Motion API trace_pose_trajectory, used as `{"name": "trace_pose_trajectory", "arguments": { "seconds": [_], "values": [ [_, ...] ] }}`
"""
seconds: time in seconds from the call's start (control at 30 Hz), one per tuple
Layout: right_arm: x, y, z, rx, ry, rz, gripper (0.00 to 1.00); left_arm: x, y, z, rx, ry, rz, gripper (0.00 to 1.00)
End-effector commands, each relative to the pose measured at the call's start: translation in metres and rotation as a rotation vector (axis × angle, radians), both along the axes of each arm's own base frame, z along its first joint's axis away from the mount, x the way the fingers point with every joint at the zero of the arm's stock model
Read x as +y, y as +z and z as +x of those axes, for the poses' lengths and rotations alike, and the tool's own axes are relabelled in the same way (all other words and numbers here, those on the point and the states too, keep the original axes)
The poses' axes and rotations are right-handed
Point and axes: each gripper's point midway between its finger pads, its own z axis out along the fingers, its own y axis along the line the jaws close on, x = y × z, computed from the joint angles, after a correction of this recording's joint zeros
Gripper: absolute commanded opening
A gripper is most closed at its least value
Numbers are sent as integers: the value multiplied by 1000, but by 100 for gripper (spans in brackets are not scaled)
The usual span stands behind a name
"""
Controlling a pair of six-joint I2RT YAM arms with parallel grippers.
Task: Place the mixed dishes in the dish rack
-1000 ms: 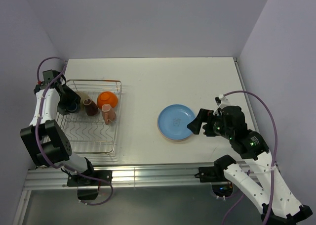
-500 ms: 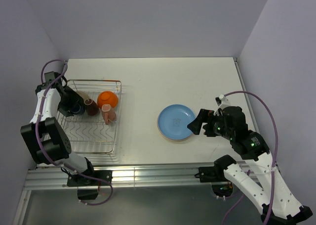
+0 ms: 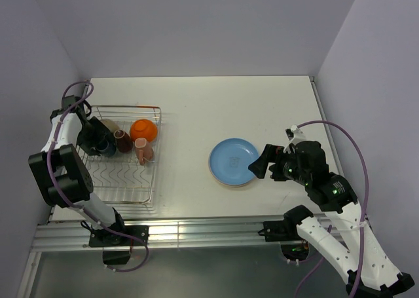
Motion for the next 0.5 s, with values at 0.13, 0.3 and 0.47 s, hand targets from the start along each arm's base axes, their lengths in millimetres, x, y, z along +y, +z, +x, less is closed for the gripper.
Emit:
{"name": "trace_pose_trajectory", "arguments": {
  "seconds": [0.13, 0.3, 0.47],
  "values": [
    [0, 10, 5, -45, -1, 3, 100, 8, 8, 11, -28, -24, 34, 11],
    [1, 5, 6, -32, -6, 5, 100, 9, 14, 11, -42, -11, 44, 61],
    [3, 4, 8, -19, -12, 11, 100, 10, 22, 10, -56, -10, 54, 93]
  ]
}}
